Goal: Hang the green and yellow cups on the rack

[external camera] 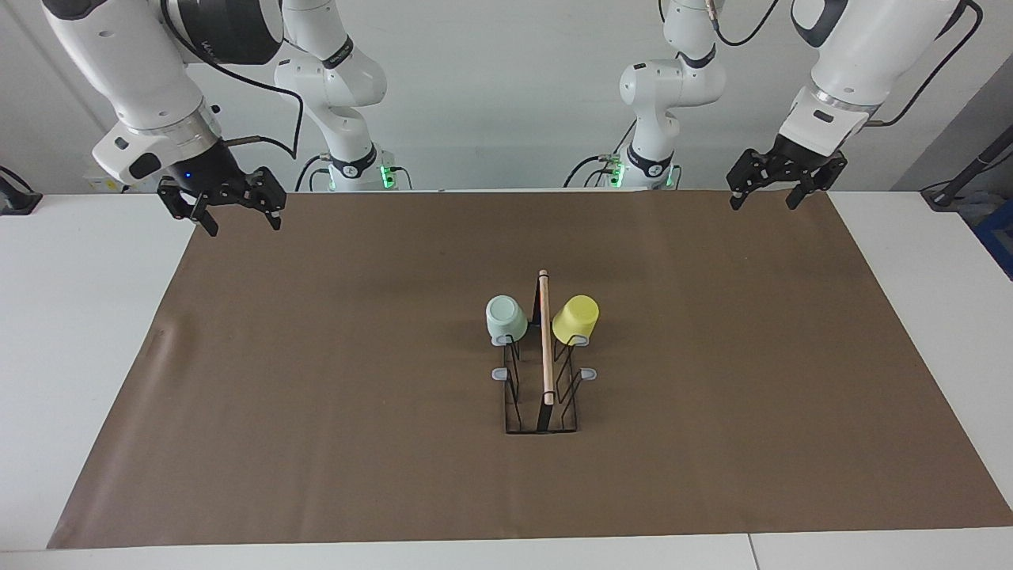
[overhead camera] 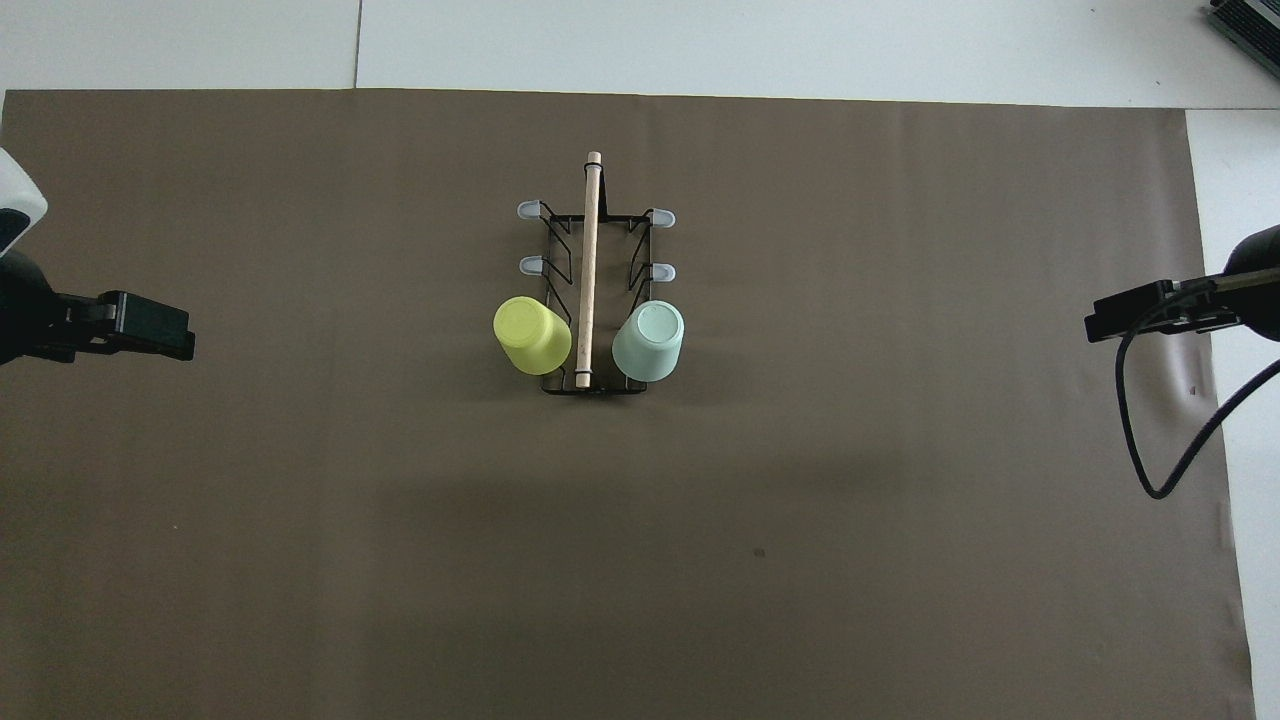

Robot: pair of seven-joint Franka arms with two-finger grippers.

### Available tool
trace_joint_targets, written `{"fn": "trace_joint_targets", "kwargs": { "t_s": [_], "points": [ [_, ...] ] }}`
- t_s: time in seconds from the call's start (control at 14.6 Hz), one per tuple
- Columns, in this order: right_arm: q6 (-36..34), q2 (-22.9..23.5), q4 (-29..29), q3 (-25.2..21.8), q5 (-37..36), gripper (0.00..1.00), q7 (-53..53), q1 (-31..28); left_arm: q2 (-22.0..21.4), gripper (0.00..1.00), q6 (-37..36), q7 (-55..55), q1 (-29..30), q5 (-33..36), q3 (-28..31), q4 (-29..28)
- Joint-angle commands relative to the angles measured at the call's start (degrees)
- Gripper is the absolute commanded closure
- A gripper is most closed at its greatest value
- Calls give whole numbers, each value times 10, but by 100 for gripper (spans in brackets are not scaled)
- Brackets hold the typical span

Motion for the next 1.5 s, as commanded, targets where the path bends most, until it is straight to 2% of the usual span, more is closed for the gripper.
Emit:
{"fn": "trace_joint_targets", "kwargs": {
  "t_s": [0.0,0.27,1.44],
  "points": [
    [2,-5,-3,3,-1,0,9,-1,-11,0,-16,29,9,20,-2,-6],
    [2,-6,-3,3,-1,0,9,-1,-11,0,-28,24,13,-2,-1,-4],
    [3,-6,-3,3,-1,0,9,-1,-15,0,-21,24,12,-14,-1,-4]
  ]
}}
